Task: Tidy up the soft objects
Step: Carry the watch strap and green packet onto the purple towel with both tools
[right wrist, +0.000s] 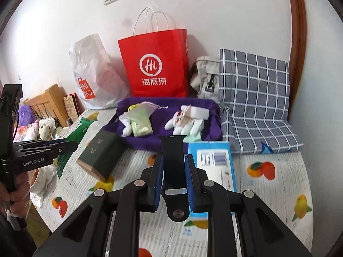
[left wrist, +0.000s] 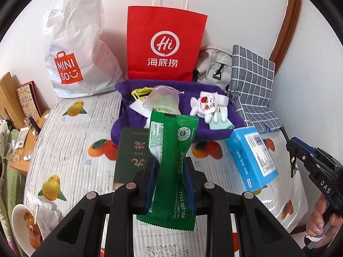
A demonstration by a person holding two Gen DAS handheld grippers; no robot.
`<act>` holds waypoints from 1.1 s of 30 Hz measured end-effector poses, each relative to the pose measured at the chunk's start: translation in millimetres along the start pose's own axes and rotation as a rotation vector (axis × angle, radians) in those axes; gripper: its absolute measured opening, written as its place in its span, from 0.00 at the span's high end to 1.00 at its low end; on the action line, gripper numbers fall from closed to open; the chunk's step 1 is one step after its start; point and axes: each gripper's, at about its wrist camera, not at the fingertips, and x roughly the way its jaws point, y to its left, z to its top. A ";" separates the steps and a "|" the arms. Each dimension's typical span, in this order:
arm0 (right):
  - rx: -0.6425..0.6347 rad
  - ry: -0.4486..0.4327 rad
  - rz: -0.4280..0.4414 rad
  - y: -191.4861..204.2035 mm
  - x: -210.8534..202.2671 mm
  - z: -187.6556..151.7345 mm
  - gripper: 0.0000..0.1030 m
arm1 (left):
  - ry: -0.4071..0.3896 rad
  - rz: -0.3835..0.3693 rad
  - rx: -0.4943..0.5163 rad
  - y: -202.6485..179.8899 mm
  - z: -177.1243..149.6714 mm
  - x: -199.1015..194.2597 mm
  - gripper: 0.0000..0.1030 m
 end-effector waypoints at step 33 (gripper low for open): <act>0.033 -0.004 0.032 -19.0 107.8 92.4 0.81 | -0.017 0.022 -0.130 40.8 104.4 75.1 0.76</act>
